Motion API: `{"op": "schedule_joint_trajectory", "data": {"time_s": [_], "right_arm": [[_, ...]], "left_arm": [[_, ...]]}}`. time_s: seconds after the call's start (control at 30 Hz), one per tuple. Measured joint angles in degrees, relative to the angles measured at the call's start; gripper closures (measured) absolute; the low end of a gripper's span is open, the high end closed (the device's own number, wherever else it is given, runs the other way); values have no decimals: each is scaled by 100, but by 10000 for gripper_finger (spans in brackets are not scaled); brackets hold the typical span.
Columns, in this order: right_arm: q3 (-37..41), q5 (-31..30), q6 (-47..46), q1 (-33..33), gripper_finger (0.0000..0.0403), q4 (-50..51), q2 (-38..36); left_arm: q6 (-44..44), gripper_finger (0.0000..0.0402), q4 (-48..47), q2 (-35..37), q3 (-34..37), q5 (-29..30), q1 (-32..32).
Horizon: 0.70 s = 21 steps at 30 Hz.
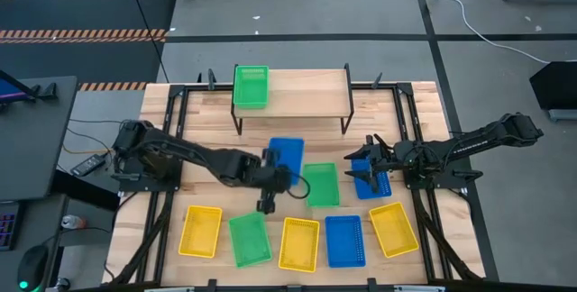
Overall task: Stack baskets on shelf by color
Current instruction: Put the top left blue bin on the shelf
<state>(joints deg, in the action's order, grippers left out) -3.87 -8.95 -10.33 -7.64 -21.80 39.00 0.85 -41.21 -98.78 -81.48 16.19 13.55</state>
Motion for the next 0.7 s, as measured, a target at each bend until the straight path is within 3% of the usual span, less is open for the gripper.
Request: {"op": "schedule_joint_trajectory", "data": {"time_s": [0.2,0.4,0.7], "right_arm": [[2,0,0,0,149,2,0],[2,-26,27,0,149,2,0],[2,-42,155,0,149,3,0]], "left_arm": [[-1056,394,-256,2,-993,258,-586],[-1792,394,-494,2,-1484,406,-1453],[-2110,391,-495,-101,-1538,-438,-2648]]}}
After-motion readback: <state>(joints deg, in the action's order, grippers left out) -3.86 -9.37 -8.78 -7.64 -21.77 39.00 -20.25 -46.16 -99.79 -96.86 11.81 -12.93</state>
